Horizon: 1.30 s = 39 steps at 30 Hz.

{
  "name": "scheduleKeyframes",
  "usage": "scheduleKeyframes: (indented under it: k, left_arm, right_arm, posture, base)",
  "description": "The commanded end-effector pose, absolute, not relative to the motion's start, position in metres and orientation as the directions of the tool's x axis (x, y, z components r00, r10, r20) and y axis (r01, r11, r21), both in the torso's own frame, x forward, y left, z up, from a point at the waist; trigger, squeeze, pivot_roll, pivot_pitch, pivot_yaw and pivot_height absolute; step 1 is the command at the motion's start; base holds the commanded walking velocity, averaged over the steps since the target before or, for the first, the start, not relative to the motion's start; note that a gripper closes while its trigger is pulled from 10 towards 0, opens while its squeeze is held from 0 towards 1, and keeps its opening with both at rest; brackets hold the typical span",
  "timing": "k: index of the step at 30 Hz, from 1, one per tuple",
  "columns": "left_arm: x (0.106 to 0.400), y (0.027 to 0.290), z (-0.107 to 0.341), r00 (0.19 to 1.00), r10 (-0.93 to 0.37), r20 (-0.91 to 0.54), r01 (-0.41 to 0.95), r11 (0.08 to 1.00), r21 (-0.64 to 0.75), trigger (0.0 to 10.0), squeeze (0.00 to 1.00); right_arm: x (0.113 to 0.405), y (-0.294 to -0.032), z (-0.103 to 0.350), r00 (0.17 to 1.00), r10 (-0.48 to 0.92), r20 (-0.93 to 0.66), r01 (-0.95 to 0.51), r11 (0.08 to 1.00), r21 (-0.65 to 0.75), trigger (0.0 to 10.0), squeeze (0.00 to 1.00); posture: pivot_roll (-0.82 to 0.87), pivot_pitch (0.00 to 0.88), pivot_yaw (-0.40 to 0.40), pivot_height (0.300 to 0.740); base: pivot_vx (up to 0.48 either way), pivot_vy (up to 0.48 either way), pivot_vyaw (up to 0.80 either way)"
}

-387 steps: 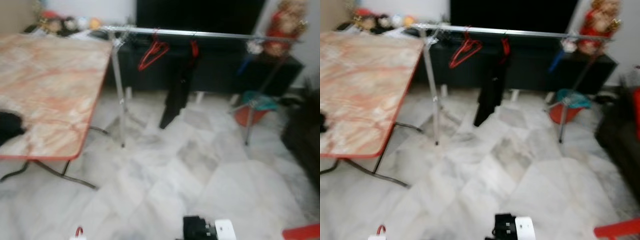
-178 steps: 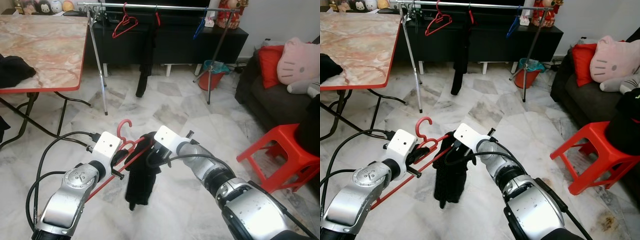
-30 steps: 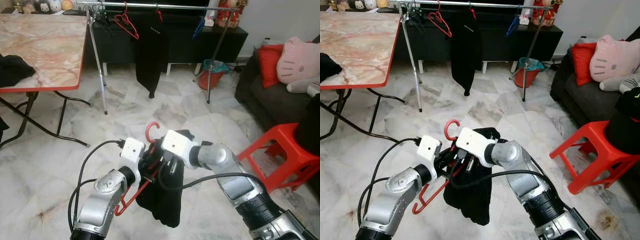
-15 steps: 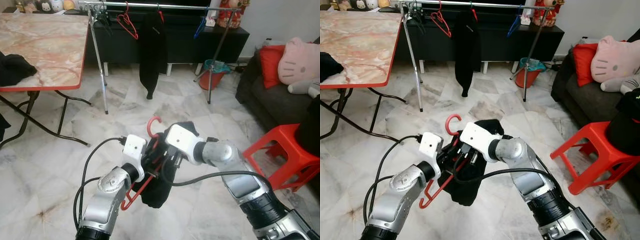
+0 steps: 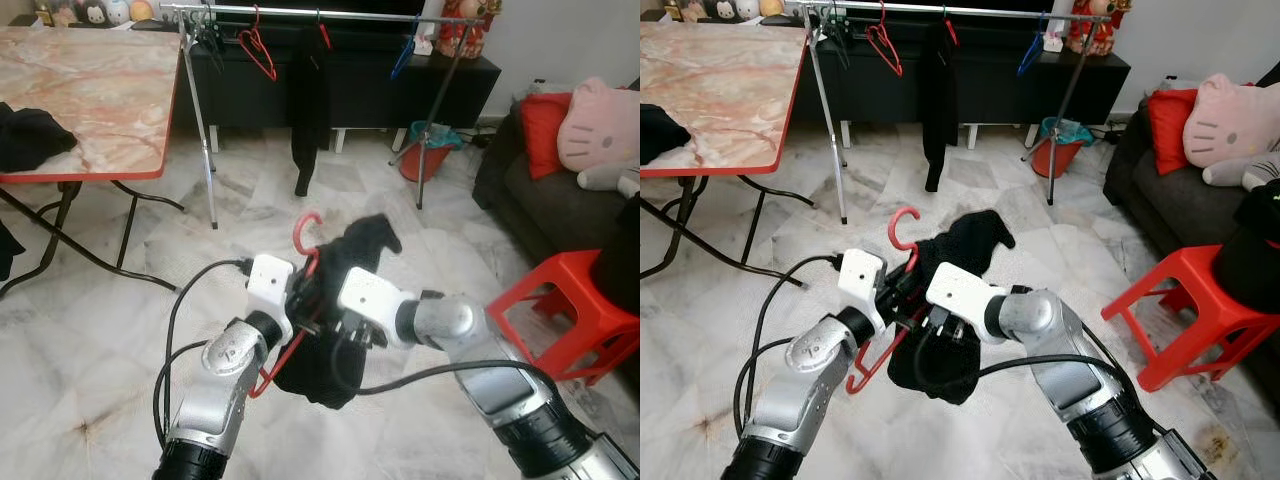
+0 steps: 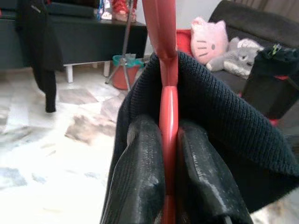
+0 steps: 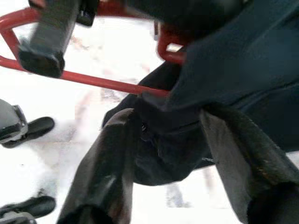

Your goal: Hang hanger

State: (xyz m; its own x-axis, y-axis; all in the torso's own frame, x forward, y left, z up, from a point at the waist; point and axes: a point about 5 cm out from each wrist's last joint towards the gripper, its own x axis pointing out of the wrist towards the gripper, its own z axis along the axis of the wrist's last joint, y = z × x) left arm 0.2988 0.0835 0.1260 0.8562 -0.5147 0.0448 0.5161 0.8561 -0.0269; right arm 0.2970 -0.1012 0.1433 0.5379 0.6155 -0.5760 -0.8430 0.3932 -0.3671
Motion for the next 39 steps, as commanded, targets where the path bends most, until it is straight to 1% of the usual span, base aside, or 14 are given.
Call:
scheduleKeyframes:
  k: [1,12,13,14,17,21,24,25,26,27,28,32,33,39]
  left_arm:
    - [0.301,0.078,0.133,0.851,-0.518,0.082,0.520,0.854,-0.008,10.0,0.00]
    - [0.305,0.083,0.137,0.865,-0.485,0.129,0.491,0.871,-0.022,10.0,0.00]
    - [0.304,0.083,0.137,0.859,-0.495,0.126,0.501,0.865,-0.015,10.0,0.00]
    - [0.303,0.082,0.137,0.843,-0.526,0.115,0.529,0.849,0.007,10.0,0.00]
    - [0.302,0.080,0.136,0.828,-0.551,0.105,0.551,0.834,0.034,10.0,0.00]
    - [0.303,0.082,0.135,0.835,-0.540,0.103,0.539,0.841,0.036,10.0,0.00]
    - [0.303,0.083,0.134,0.830,-0.550,0.091,0.548,0.835,0.050,10.0,0.00]
    - [0.302,0.083,0.132,0.819,-0.569,0.071,0.566,0.822,0.063,10.0,0.00]
    - [0.302,0.083,0.132,0.819,-0.569,0.071,0.566,0.822,0.063,10.0,0.00]
    - [0.299,0.082,0.129,0.800,-0.598,0.050,0.594,0.801,0.076,10.0,0.00]
    - [0.296,0.078,0.125,0.774,-0.633,0.029,0.629,0.773,0.080,10.0,0.00]
    - [0.292,0.075,0.120,0.754,-0.657,0.005,0.654,0.751,0.092,10.0,0.00]
    - [0.292,0.075,0.120,0.748,-0.664,0.004,0.661,0.745,0.089,10.0,0.00]
    - [0.286,0.074,0.122,0.678,-0.735,-0.025,0.733,0.672,0.107,10.0,0.00]
  right_arm:
    - [0.294,-0.104,0.145,0.535,0.616,-0.579,-0.845,0.389,-0.367,10.0,1.00]
    - [0.285,-0.102,0.145,0.498,0.634,-0.592,-0.867,0.354,-0.350,10.0,1.00]
    - [0.285,-0.103,0.146,0.499,0.634,-0.591,-0.866,0.349,-0.358,10.0,1.00]
    - [0.288,-0.105,0.149,0.526,0.621,-0.581,-0.850,0.368,-0.376,10.0,1.00]
    - [0.292,-0.109,0.151,0.551,0.603,-0.577,-0.835,0.394,-0.385,10.0,1.00]
    - [0.284,-0.107,0.153,0.506,0.626,-0.594,-0.862,0.343,-0.373,10.0,1.00]
    - [0.288,-0.115,0.157,0.536,0.599,-0.596,-0.843,0.337,-0.420,10.0,1.00]
    - [0.293,-0.121,0.160,0.570,0.574,-0.588,-0.818,0.328,-0.473,10.0,1.00]
    - [0.293,-0.121,0.160,0.570,0.574,-0.588,-0.818,0.328,-0.473,10.0,1.00]
    - [0.298,-0.125,0.164,0.595,0.557,-0.579,-0.800,0.347,-0.489,10.0,0.76]
    - [0.303,-0.131,0.172,0.616,0.549,-0.565,-0.784,0.361,-0.505,10.0,0.28]
    - [0.303,-0.133,0.181,0.606,0.575,-0.550,-0.792,0.366,-0.489,10.0,0.28]
    - [0.303,-0.134,0.186,0.608,0.590,-0.532,-0.790,0.377,-0.484,10.0,0.00]
    - [0.310,-0.147,0.182,0.614,0.583,-0.532,-0.785,0.380,-0.489,10.0,0.00]
  posture:
    - [0.08,0.025,-0.151,0.740]
    - [0.07,0.034,-0.152,0.740]
    - [0.07,0.037,-0.152,0.740]
    - [0.07,0.038,-0.152,0.740]
    - [0.07,0.041,-0.150,0.740]
    - [0.07,0.041,-0.150,0.740]
    - [0.07,0.045,-0.148,0.740]
    - [0.06,0.045,-0.147,0.740]
    - [0.06,0.045,-0.147,0.740]
    - [0.06,0.045,-0.147,0.740]
    - [0.06,0.046,-0.145,0.740]
    - [0.06,0.045,-0.143,0.740]
    - [0.05,0.048,-0.141,0.740]
    - [0.05,0.048,-0.141,0.740]
  base:
    - [0.000,0.000,0.00]
    - [0.000,0.000,0.00]
    - [0.000,0.000,0.00]
    - [0.000,0.000,0.00]
    - [0.000,0.000,0.00]
    - [0.000,0.000,0.00]
    - [0.000,0.000,0.00]
    - [0.000,0.000,0.00]
    - [0.000,0.000,0.00]
    - [0.000,0.000,0.00]
    - [0.000,0.000,0.00]
    - [0.000,0.000,0.00]
    - [0.000,0.000,0.00]
    - [0.000,0.000,0.00]
